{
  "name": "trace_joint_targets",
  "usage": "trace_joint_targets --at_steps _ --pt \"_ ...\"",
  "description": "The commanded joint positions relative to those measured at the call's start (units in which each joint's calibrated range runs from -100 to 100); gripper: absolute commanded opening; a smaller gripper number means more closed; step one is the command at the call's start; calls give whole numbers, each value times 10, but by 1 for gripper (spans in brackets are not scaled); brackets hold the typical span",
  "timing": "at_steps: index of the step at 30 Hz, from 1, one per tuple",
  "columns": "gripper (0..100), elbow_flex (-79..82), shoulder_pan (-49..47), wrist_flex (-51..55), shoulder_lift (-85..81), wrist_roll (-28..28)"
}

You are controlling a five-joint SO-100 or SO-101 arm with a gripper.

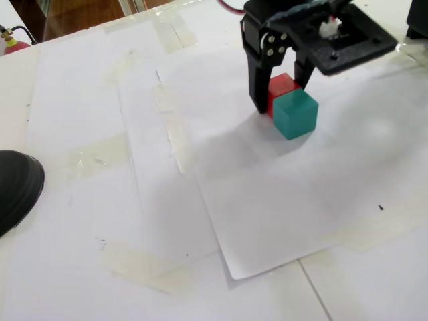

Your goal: Put the red cube on the top of the blue cube.

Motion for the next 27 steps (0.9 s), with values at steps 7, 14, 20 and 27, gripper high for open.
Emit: trace_joint_targets --at_steps 7,14,20,27 --pt "14 1 -2 -3 -22 -1" --pt "13 -43 3 49 -51 -2" --pt "13 -80 9 82 -60 -5" --pt "13 -121 11 117 -76 -8"
